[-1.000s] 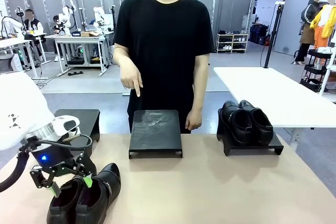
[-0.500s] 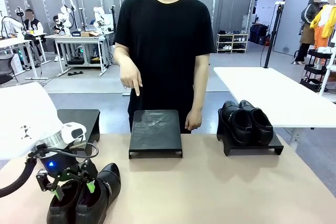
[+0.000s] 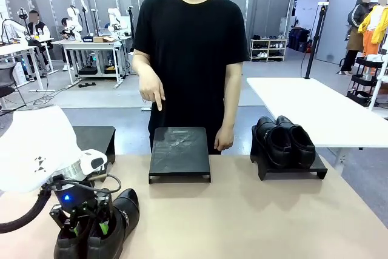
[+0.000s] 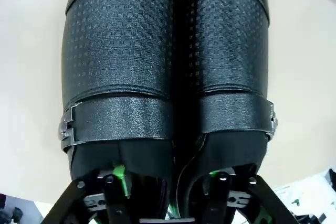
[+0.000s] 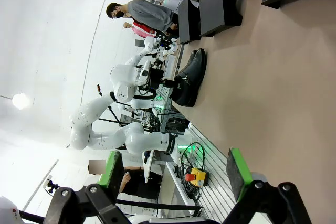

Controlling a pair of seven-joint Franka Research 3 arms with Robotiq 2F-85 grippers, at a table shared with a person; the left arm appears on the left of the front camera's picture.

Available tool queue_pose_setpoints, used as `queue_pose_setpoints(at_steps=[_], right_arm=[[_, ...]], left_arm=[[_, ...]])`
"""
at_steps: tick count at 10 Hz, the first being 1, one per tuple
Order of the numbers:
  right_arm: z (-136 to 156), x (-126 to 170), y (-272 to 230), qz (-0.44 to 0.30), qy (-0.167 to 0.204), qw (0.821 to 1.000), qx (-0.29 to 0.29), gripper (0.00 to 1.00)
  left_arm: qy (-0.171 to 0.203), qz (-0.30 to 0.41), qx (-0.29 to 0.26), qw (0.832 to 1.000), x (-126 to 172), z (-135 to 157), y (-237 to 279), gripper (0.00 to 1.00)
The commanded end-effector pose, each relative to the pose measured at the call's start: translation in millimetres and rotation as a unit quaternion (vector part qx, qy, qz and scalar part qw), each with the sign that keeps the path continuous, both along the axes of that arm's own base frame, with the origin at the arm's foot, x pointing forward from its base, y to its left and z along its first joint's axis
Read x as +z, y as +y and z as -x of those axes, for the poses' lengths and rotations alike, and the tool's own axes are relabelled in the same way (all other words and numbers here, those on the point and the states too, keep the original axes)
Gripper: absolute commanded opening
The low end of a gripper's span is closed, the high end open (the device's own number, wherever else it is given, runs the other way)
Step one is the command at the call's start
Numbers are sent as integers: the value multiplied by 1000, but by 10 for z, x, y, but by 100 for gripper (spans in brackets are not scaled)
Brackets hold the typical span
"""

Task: Place the shoes on the stand as instructed by the person.
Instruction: Pick up another pair of Shoes and place it on the Shoes Stand indicated by the person.

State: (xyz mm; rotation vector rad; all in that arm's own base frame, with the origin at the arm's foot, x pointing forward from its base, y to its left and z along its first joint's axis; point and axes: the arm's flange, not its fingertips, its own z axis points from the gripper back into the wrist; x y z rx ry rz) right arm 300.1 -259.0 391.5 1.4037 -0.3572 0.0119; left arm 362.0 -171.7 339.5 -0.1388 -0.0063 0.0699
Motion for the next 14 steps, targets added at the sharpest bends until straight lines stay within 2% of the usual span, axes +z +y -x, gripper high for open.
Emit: queue_pose_setpoints(at_steps=[1, 3, 4, 7, 10, 12, 14], right_arm=[[6, 3, -4, 0, -2, 1000, -2, 100], [6, 3, -4, 0, -2, 1000, -2, 100], [6, 3, -4, 0, -2, 1000, -2, 100], [6, 3, -4, 0, -2, 1000, -2, 100], [6, 3, -4, 0, -2, 1000, -2, 100], [6, 3, -4, 0, -2, 1000, -2, 100], [6, 3, -4, 0, -2, 1000, -2, 100]], left_arm=[[8, -24, 4, 1000, -111, 156, -1, 0], [10, -30, 0, 1000, -115, 167, -31, 3], [9, -30, -1, 1000, -99, 170, -33, 0], [5, -29, -7, 1000, -57, 196, -61, 0], [-15, -21, -11, 1000, 361, 279, -50, 0], [-44, -16, -15, 999, 705, 272, -34, 0], [-52, -15, -23, 998, 870, 277, -7, 0]])
